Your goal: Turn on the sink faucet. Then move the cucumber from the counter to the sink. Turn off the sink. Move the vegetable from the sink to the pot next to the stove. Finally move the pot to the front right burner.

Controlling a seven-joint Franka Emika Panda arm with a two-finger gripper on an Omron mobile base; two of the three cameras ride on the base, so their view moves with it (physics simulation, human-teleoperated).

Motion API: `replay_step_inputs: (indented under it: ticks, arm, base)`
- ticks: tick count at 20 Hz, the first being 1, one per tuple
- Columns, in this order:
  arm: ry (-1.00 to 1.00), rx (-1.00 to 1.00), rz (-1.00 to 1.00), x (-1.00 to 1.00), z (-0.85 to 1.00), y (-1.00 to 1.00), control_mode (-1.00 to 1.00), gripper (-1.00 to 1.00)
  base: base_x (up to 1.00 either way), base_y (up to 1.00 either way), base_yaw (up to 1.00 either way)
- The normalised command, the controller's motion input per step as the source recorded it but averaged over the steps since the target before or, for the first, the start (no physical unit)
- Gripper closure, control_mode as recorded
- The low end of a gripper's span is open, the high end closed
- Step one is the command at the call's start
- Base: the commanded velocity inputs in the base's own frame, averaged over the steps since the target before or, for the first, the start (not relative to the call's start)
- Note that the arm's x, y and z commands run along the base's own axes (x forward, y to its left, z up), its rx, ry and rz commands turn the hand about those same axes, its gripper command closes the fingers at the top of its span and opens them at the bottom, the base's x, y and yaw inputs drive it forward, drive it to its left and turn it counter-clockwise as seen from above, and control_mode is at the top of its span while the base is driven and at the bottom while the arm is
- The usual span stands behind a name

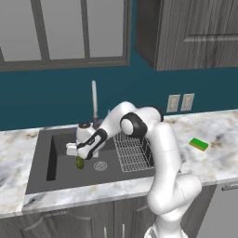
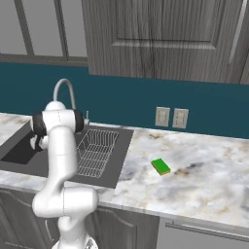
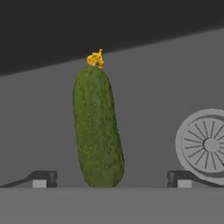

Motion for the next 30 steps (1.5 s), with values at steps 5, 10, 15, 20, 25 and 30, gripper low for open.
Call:
replay_step_inputs:
  ticks: [5,10,15,20,25,30]
  arm:
    - [0.04,0.00,0.00,0.28,-0.28,0.00,-1.00,-1.00]
    - [0.03,0.00,0.00,0.16,-0.29,0.01,-1.00,-1.00]
    - [0.01,0.00,0.00,0.10,-0.25,0.00,-1.00,-1.00]
    - [0.03,0.00,0.00,0.09,-0.24,0.01,-1.00,-1.00]
    - [0.04,0.00,0.00,0.07,-0.26,0.02,-1.00,-1.00]
    - [0.05,0.00,0.00,0.07,-0.29,0.05,-1.00,-1.00]
  base:
    - [0.00,0.00,0.00]
    - [0.00,0.00,0.00]
    - [0.00,0.00,0.00]
    - [0.00,0.00,0.00]
    - [0.00,0.00,0.00]
    - [0.00,0.00,0.00]
